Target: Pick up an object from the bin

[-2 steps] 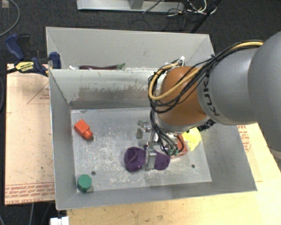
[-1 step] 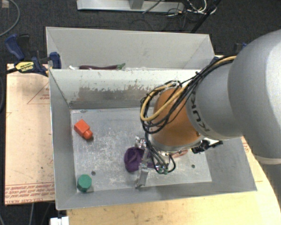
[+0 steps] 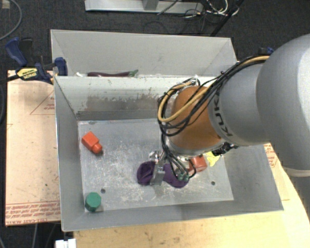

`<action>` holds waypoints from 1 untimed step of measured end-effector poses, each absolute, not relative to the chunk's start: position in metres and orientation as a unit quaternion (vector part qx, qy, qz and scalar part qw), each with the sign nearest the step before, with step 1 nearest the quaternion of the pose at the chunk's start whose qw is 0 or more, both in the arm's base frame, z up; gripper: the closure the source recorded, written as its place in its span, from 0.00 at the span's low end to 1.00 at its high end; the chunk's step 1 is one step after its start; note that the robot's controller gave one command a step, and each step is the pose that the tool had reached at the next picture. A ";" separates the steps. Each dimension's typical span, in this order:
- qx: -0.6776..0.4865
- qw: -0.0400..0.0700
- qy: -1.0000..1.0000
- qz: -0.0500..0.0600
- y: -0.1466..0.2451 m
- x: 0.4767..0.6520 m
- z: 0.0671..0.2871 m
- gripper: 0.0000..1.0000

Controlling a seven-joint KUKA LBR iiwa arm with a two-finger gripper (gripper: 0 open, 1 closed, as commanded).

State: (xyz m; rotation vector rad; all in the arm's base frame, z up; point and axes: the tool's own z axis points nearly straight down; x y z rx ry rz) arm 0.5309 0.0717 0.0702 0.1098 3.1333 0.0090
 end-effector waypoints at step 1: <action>0.035 0.003 0.999 0.003 0.072 0.531 0.070 1.00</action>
Offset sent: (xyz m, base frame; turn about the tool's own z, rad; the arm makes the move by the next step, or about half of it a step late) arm 0.0000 0.0000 0.0536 0.0000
